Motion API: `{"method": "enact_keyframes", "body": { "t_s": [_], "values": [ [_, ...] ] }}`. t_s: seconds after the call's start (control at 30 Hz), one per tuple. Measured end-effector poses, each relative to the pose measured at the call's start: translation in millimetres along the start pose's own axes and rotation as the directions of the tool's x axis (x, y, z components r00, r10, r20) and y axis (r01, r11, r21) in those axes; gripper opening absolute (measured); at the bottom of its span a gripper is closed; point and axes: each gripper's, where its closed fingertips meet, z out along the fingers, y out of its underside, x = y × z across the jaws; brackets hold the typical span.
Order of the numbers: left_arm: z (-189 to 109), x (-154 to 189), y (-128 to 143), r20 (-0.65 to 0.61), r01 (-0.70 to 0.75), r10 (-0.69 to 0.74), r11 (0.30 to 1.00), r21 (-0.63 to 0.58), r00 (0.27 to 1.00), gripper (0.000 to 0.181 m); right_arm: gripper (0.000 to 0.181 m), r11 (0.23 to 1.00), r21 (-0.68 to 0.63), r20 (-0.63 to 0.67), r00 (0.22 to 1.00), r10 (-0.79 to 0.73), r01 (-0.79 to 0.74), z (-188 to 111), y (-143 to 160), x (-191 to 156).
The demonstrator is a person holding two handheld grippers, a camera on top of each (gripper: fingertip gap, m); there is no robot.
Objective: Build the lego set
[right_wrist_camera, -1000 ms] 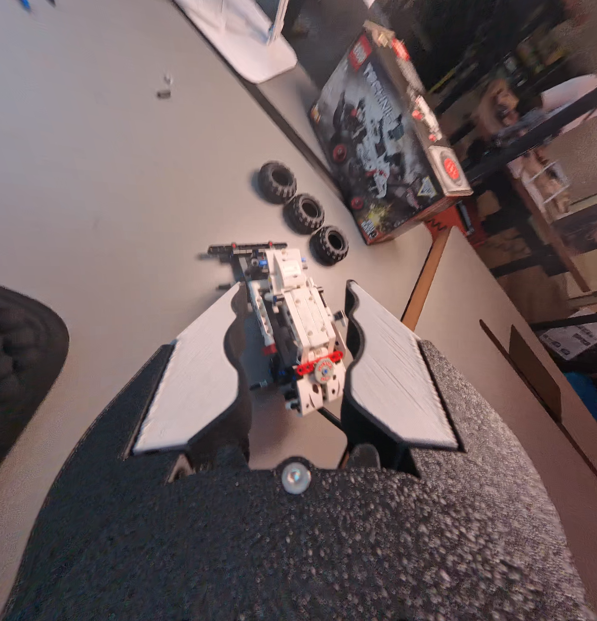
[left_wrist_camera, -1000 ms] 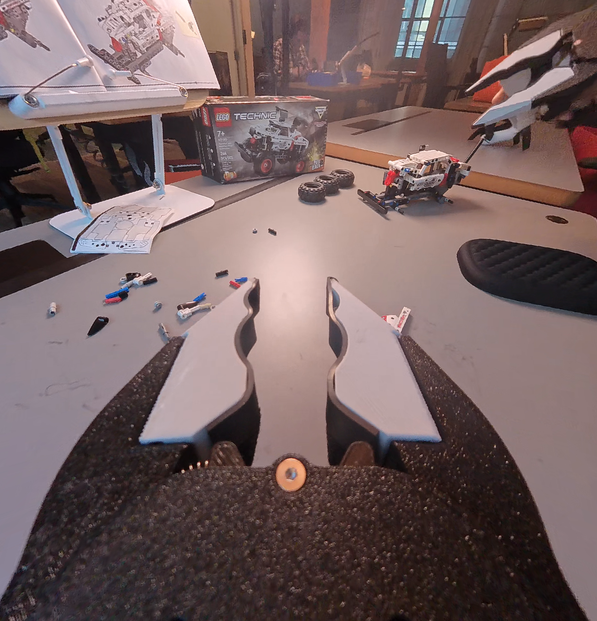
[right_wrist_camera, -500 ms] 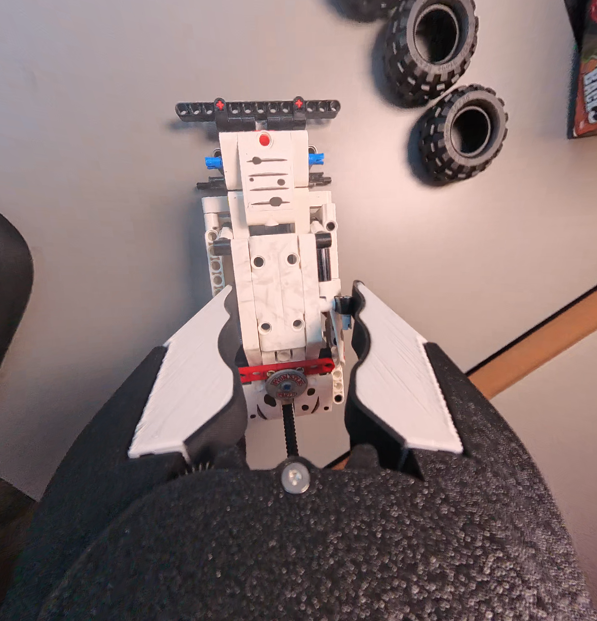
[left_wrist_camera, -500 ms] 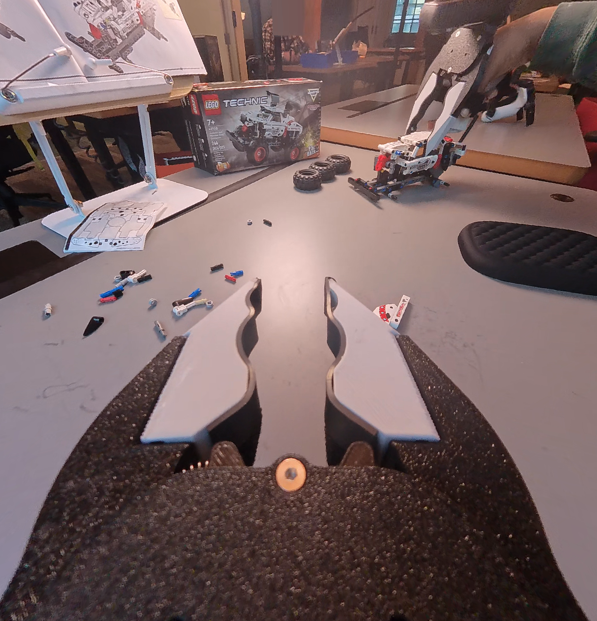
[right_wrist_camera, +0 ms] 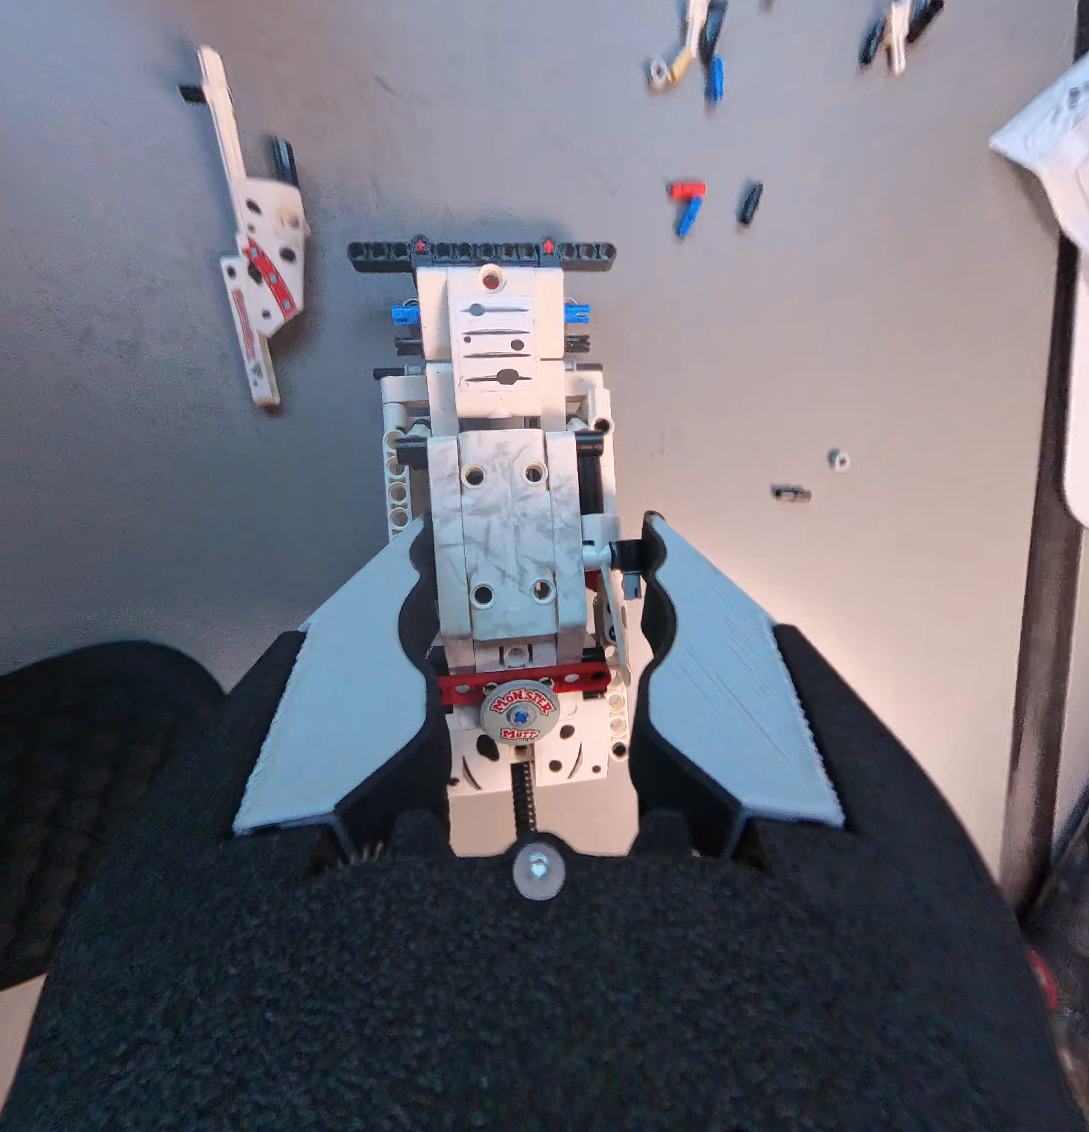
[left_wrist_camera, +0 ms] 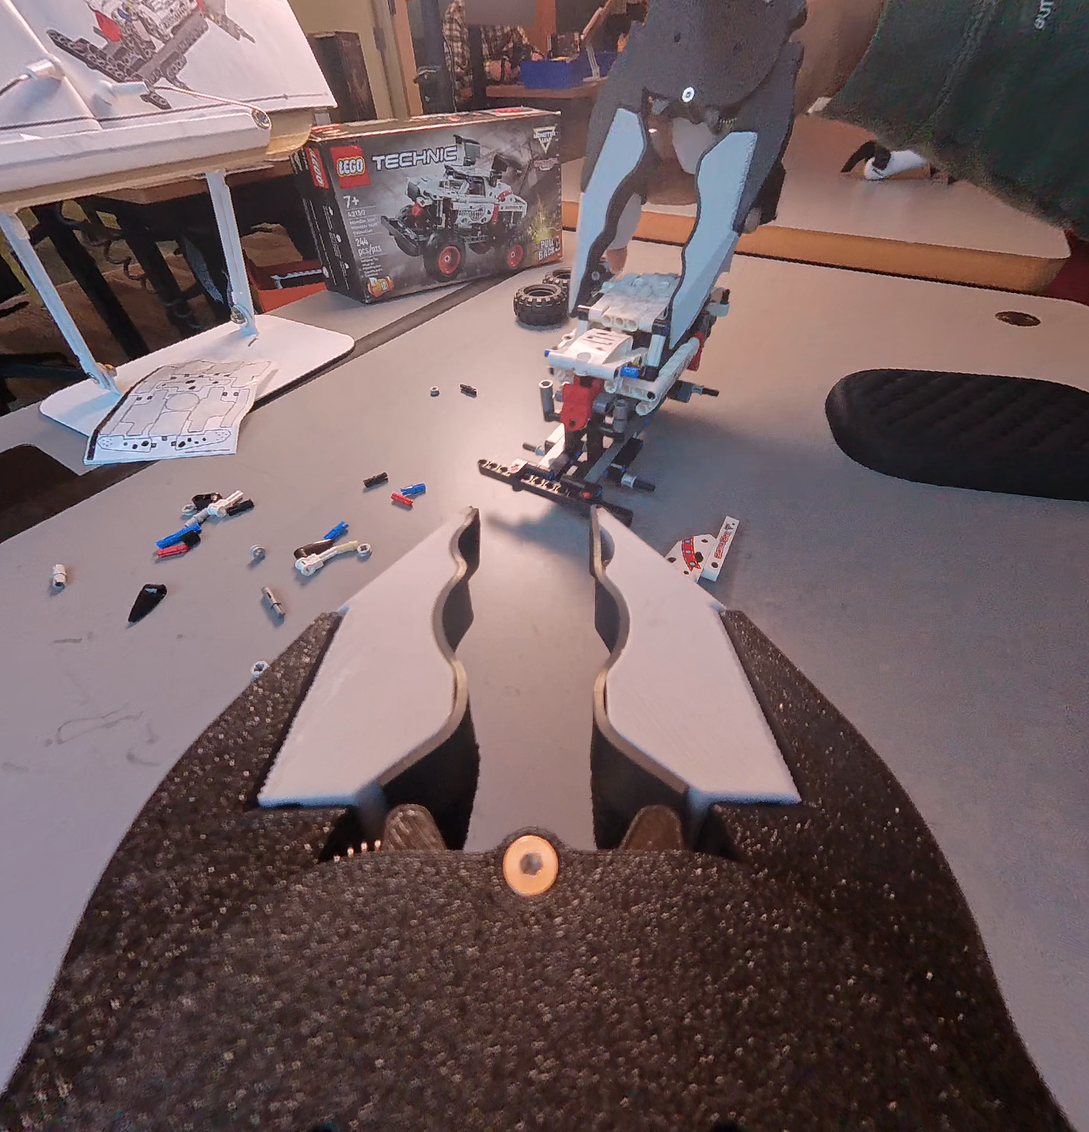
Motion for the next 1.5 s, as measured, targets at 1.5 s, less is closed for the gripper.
{"method": "enact_keyframes", "body": {
  "t_s": [1.5],
  "values": [
    [-7,-16,-19,0.143,-0.068,0.052,0.991,0.111,0.988,0.030,0.040,0.969,0.234,0.028,0.995,-0.091,0.082,74,-40,-124]
  ]
}}
